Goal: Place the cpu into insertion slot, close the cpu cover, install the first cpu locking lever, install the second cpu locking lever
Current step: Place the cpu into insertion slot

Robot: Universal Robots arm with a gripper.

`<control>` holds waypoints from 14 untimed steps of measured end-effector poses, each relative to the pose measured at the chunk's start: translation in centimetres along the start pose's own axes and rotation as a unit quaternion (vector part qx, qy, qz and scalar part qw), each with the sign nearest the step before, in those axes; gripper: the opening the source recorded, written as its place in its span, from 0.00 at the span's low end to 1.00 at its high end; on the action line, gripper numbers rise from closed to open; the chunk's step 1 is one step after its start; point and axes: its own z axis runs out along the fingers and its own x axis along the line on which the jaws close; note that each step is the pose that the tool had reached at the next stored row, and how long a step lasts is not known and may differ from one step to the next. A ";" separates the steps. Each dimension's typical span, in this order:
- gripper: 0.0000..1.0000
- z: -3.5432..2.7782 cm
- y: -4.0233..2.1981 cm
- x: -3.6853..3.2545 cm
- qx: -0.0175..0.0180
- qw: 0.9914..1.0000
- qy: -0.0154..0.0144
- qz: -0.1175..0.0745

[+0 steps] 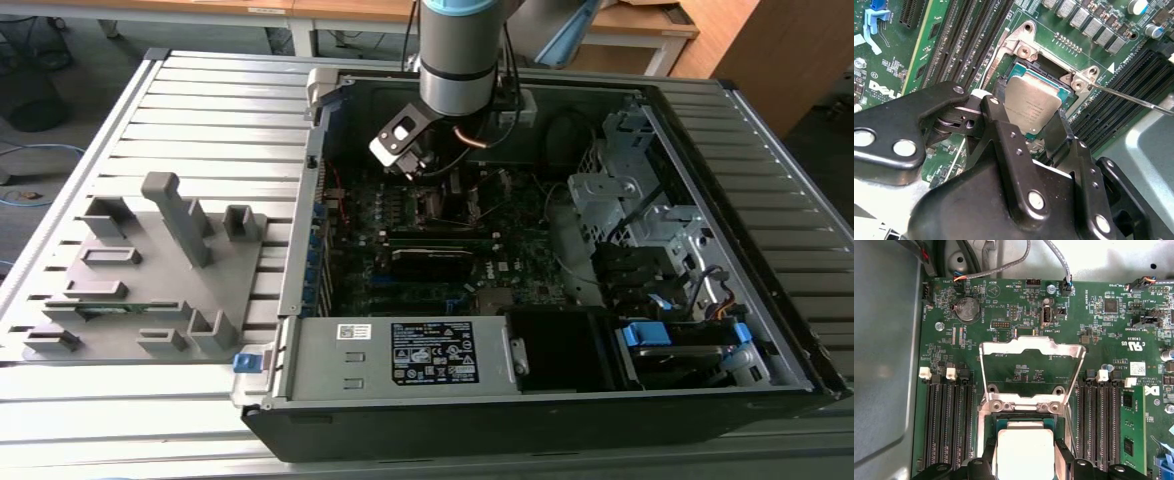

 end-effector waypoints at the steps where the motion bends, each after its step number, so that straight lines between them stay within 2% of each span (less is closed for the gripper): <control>1: 0.54 0.00 0.00 0.00 0.000 1.000 0.000 0.000; 14: 0.54 0.16 -0.01 0.03 0.000 1.000 0.000 0.002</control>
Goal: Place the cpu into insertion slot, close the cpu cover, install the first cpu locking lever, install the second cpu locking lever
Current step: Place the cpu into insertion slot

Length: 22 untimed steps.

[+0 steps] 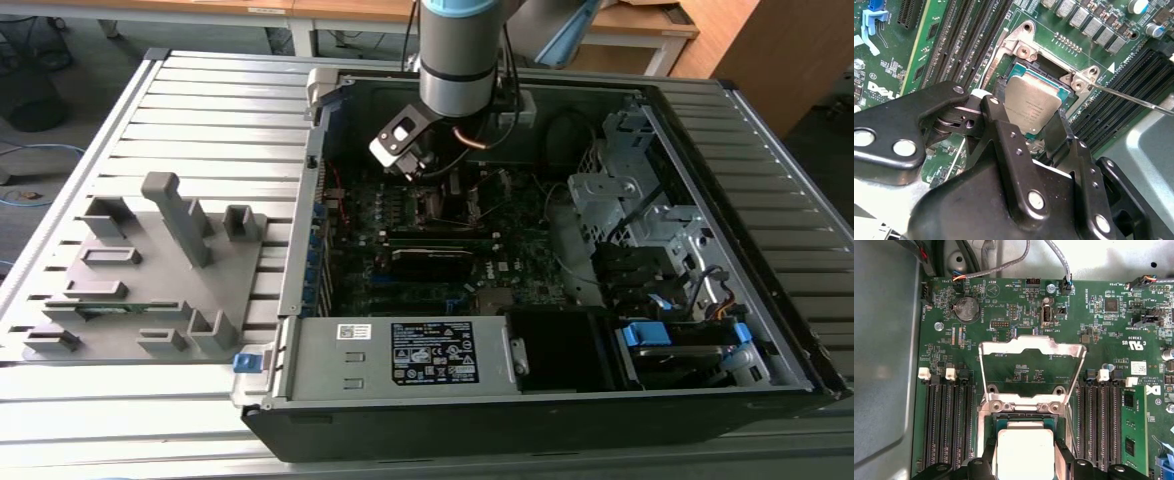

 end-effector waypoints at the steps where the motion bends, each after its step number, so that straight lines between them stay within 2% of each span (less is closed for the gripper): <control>1: 0.54 0.04 0.00 0.00 0.000 1.000 0.000 0.000; 16: 0.54 0.13 -0.01 0.00 0.000 1.000 0.000 0.000; 22: 0.54 -0.04 0.00 0.00 0.000 1.000 0.000 0.000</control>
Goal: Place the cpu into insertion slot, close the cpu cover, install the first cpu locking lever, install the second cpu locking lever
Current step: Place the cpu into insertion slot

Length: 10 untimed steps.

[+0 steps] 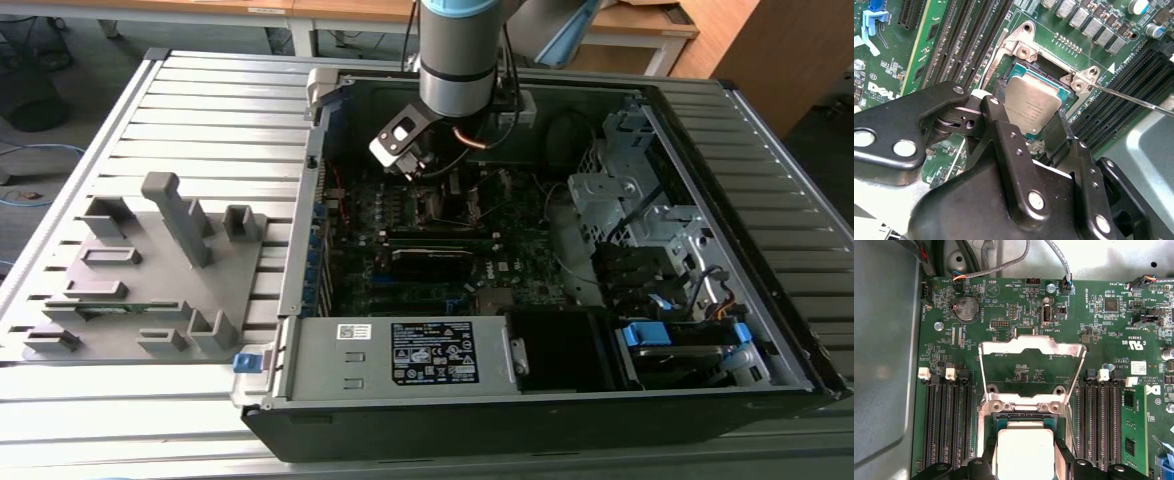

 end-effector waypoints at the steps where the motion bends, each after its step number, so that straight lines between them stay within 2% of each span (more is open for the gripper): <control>1: 0.54 -0.01 0.00 0.00 0.000 1.000 0.000 0.000; 10: 0.54 -0.03 0.01 0.00 0.000 1.000 0.000 0.003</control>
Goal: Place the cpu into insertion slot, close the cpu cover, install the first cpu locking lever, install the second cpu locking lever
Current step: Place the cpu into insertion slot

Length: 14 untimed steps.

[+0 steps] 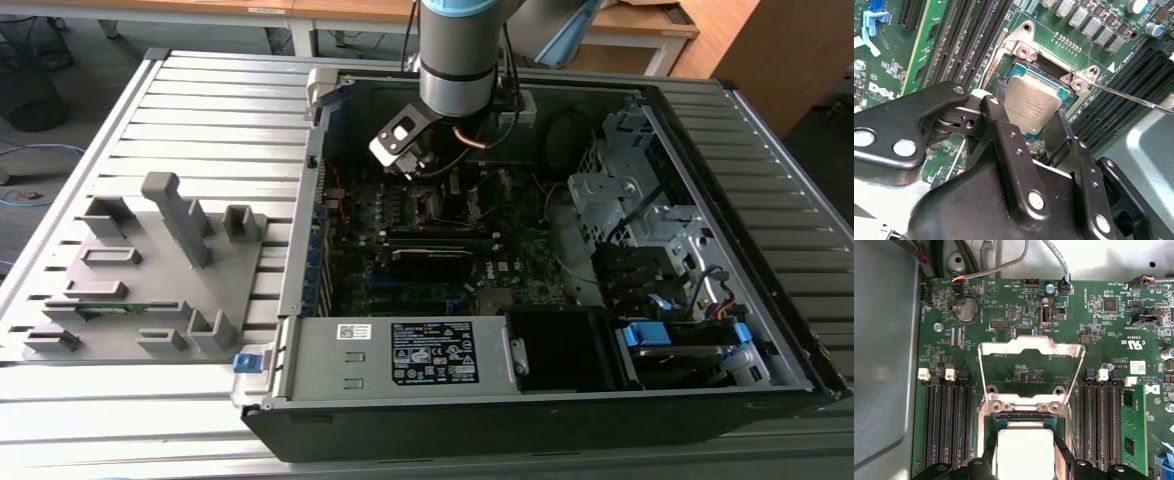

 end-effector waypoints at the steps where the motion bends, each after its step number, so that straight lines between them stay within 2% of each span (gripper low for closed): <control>1: 0.54 0.00 0.00 0.00 0.000 1.000 0.000 0.000; 14: 0.54 0.02 0.07 0.00 0.000 1.000 0.000 0.003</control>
